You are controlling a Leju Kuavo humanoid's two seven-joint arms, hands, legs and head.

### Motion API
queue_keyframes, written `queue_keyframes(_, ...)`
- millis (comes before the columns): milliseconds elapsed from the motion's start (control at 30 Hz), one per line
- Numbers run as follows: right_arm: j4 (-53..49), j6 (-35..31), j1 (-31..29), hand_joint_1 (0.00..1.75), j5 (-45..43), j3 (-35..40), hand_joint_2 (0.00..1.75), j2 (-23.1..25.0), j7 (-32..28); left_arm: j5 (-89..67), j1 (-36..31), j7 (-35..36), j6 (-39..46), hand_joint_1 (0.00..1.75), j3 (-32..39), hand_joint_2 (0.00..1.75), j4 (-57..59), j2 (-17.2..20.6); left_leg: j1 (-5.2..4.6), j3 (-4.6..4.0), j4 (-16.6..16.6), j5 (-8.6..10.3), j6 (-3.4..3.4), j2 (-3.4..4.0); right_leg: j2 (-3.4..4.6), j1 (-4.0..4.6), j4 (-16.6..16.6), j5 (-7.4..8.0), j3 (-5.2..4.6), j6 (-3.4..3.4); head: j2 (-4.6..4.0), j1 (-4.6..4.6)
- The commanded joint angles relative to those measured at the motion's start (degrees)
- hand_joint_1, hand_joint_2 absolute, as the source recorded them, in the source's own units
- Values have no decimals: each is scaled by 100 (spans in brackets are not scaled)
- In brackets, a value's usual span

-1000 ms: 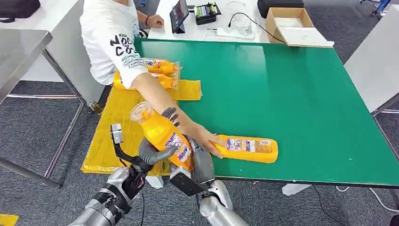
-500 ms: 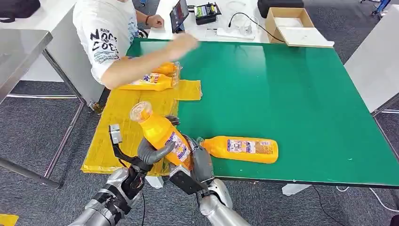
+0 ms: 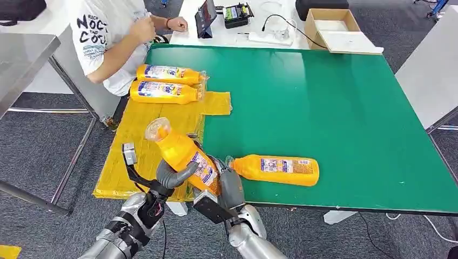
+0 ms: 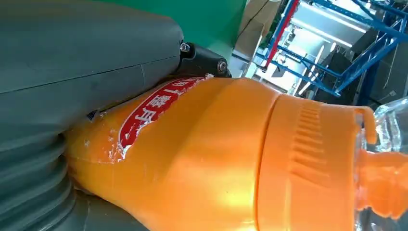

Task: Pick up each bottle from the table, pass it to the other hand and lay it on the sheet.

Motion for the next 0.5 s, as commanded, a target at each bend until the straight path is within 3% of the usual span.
queue_keyframes(33,447,183,-162,173,24,236,175,-34,51,3,-282,42,-148,175,-218,175,250,-35,1,19,-5,-4,9,0,-12,5,-6,-6,22,-10,0,0)
queue_keyframes(100,447,178,-173,168,31,233,175,-38,82,18,-292,43,-139,175,-210,175,248,-34,1,28,-7,-6,11,0,-14,6,-8,-8,31,-13,0,0)
queue_keyframes(133,445,187,-178,152,10,212,175,-37,107,20,-304,40,-101,175,-195,175,248,-37,2,39,-9,-9,14,3,-15,9,-11,-10,42,-16,0,0)
queue_keyframes(167,426,117,-186,37,12,186,175,-44,145,-29,-313,36,24,175,-173,175,228,-28,1,17,-4,-3,8,-1,-12,5,-5,-5,20,-9,0,0)
queue_keyframes(200,409,117,-206,0,-15,148,175,-48,193,-262,-340,-83,267,175,-189,175,164,12,3,31,-7,-7,12,0,-15,9,-10,-8,35,-14,0,-2)
queue_keyframes(233,322,75,-194,0,-88,65,175,-52,182,-777,-385,-324,810,175,-203,175,49,47,2,21,-4,-5,10,-1,-14,7,-6,-7,24,-11,0,0)
queue_keyframes(267,201,110,-211,0,-141,10,0,-84,216,-934,-478,-292,1089,175,-42,175,56,10,1,13,-1,-3,9,-3,-14,6,-3,-5,16,-9,0,0)
queue_keyframes(433,-1048,663,-71,0,-662,-365,0,-349,242,-2043,-971,-402,2669,175,777,175,-24,-31,4,1,6,0,10,-4,-17,9,3,-2,7,-11,0,0)
queue_keyframes(500,-1762,855,83,0,-834,-493,0,-498,258,-2777,-1185,-591,3668,175,1146,175,-84,-92,6,2,8,1,11,-10,-25,11,4,-3,12,-14,0,2)
